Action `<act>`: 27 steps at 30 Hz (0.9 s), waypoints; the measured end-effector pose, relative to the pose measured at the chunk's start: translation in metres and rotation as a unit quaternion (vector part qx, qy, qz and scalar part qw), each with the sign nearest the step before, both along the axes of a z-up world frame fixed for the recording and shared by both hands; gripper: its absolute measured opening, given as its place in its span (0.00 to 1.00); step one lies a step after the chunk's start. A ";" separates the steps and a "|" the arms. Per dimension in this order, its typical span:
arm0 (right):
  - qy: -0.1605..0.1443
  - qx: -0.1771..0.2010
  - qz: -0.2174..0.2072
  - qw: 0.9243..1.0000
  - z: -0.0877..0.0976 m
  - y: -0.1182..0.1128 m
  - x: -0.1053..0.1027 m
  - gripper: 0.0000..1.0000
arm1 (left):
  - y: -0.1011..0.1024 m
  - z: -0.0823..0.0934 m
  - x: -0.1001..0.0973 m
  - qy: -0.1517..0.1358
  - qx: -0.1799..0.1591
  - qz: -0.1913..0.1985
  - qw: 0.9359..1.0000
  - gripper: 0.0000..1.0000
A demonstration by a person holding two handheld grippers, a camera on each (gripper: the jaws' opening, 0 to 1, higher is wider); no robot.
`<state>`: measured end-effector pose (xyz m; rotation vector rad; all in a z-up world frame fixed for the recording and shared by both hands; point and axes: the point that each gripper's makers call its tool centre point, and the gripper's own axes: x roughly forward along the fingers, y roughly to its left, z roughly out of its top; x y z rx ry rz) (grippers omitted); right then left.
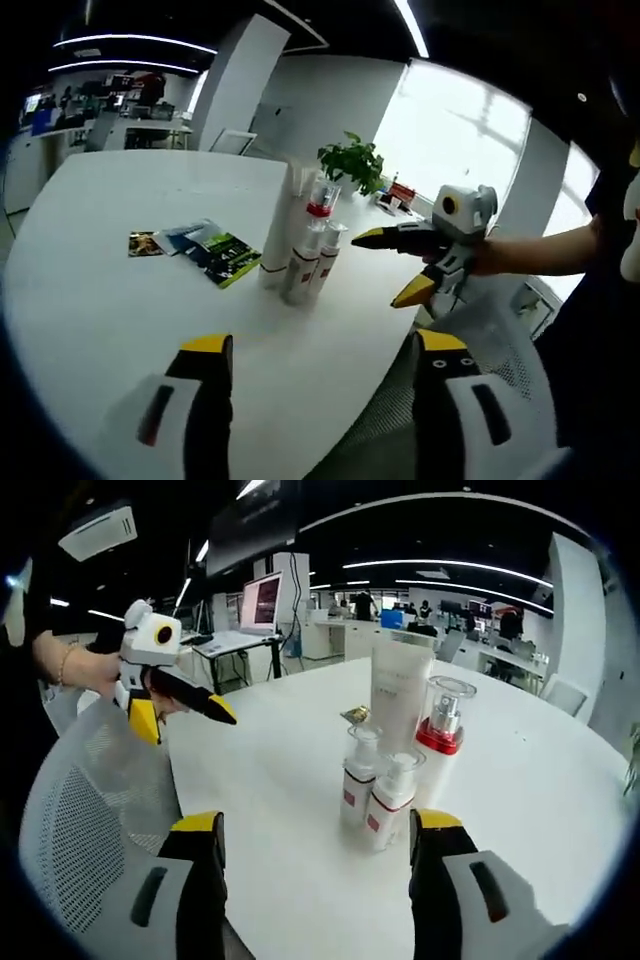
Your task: Arrange the skincare products in the storage area until every visible bottle or jar stands upright without overlapping.
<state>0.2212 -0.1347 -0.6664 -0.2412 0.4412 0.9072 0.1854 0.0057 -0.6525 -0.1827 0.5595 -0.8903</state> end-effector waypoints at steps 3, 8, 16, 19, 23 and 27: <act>-0.003 0.003 -0.003 1.000 0.006 0.004 -0.004 0.78 | 0.010 0.003 0.000 -0.001 0.000 0.011 1.000 0.69; -0.005 0.007 -0.013 1.000 0.011 0.007 -0.008 0.84 | 0.026 0.004 -0.004 0.005 0.009 0.030 1.000 0.76; -0.006 0.021 -0.026 0.999 0.019 0.008 -0.012 0.90 | 0.044 0.003 -0.013 0.018 0.022 0.049 0.998 0.88; -0.011 0.025 -0.030 0.999 0.027 0.012 -0.018 0.91 | 0.043 0.010 -0.016 0.016 0.027 0.049 0.998 0.93; -0.015 0.022 -0.029 0.999 0.026 0.014 -0.021 0.94 | 0.046 0.012 -0.019 0.019 0.033 0.055 0.998 0.98; -0.025 0.028 -0.034 0.999 0.030 0.014 -0.022 1.00 | 0.052 0.010 -0.020 0.020 0.042 0.072 0.996 0.99</act>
